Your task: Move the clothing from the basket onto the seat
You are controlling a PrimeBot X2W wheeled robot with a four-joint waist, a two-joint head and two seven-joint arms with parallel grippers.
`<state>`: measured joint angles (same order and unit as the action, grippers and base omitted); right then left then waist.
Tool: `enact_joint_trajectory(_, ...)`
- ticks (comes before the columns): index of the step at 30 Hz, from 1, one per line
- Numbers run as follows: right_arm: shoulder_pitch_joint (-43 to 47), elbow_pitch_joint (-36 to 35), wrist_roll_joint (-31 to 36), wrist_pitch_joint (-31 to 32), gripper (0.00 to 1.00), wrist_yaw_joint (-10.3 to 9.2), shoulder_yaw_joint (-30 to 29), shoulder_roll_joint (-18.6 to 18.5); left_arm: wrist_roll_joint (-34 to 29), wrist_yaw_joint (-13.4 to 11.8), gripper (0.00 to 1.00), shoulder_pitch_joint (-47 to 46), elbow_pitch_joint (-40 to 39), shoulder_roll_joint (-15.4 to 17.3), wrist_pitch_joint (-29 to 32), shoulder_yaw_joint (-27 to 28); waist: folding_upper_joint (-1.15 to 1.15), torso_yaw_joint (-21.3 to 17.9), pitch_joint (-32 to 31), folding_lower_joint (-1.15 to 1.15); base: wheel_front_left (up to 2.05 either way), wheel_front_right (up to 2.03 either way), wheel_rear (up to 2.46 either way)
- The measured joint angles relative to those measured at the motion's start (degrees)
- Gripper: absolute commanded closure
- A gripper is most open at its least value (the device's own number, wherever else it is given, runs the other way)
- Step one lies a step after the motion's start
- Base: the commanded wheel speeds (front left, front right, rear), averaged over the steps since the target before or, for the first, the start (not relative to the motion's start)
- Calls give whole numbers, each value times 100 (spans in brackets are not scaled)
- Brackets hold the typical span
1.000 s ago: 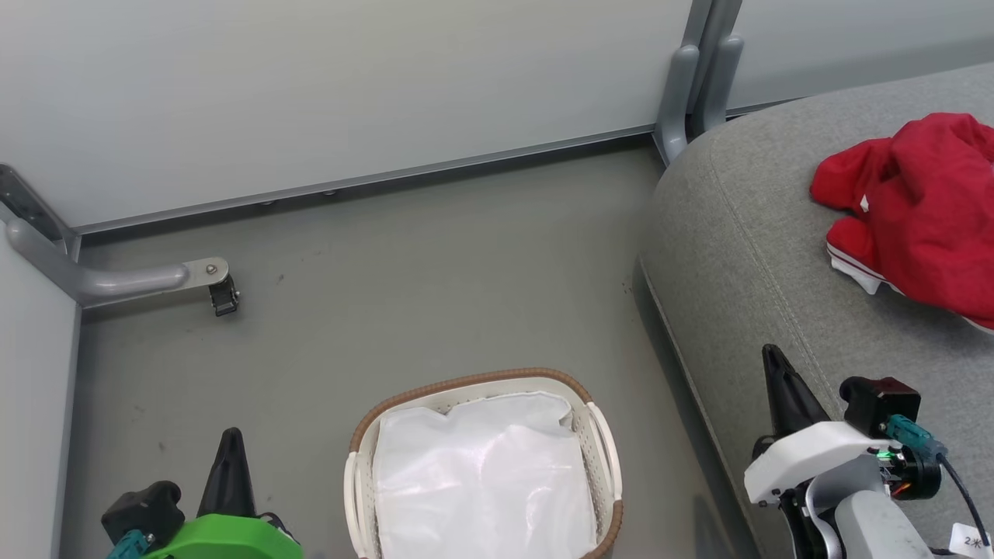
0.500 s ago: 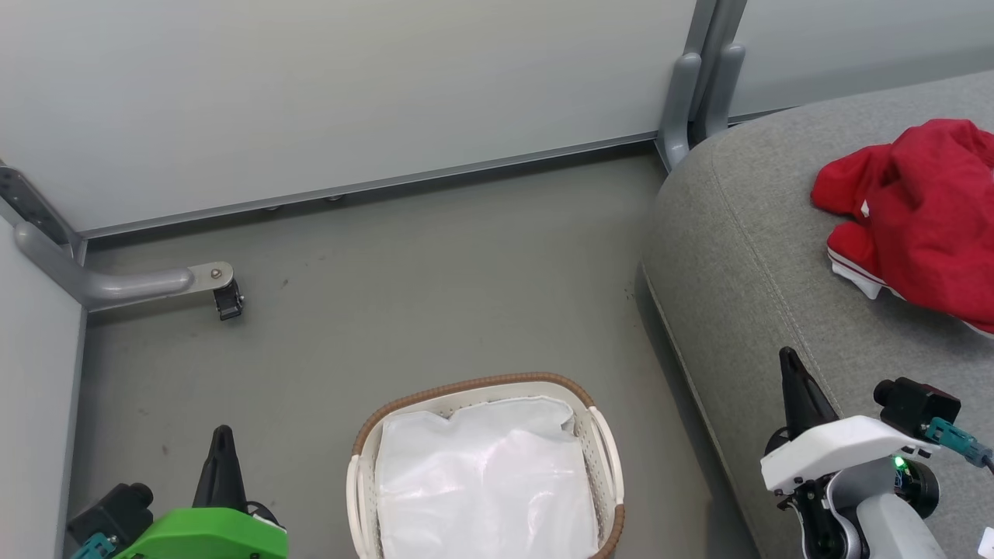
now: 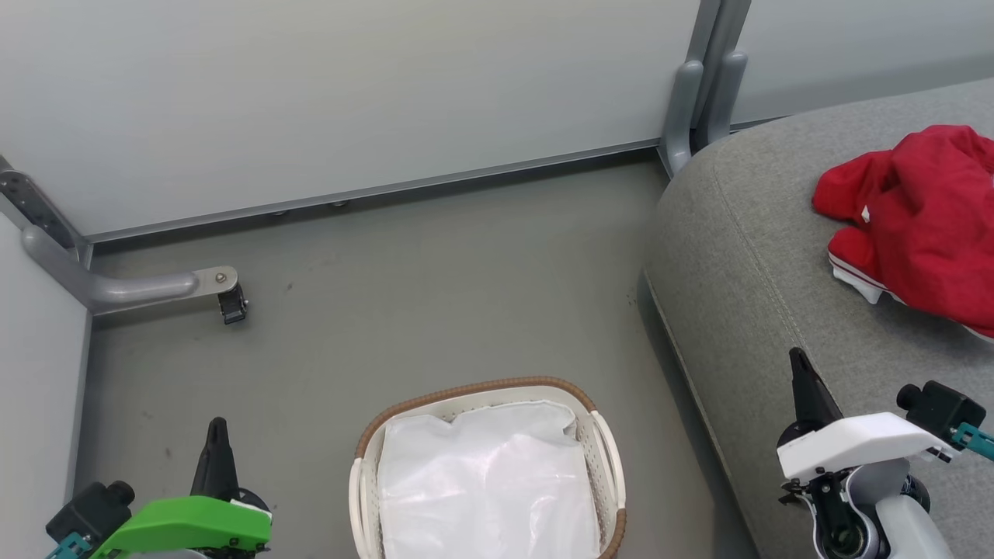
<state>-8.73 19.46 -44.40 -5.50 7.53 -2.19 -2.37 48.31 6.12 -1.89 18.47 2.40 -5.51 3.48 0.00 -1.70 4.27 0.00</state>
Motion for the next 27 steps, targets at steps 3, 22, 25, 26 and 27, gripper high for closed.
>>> enact_joint_trajectory(3,11,-27,-233,55,100,0,-23,-1,213,18,100,-9,-22,1,51,11,0,6,-14,0,0,0,0)
enact_joint_trajectory(22,82,-171,-1559,398,100,-1,-137,-11,1426,43,100,-122,-144,4,393,92,0,42,-102,0,0,0,0)
enact_joint_trajectory(25,88,-192,-1738,447,100,-1,-155,-13,1608,49,100,-136,-156,5,444,108,0,48,-116,0,0,0,0)
enact_joint_trajectory(26,91,-200,-1806,452,100,-1,-162,-13,1658,49,100,-141,-164,5,452,111,0,50,-121,0,0,0,0)
enact_joint_trajectory(27,94,-209,-1876,472,100,-1,-168,-13,1723,49,100,-142,-171,5,467,116,0,52,-126,0,0,0,0)
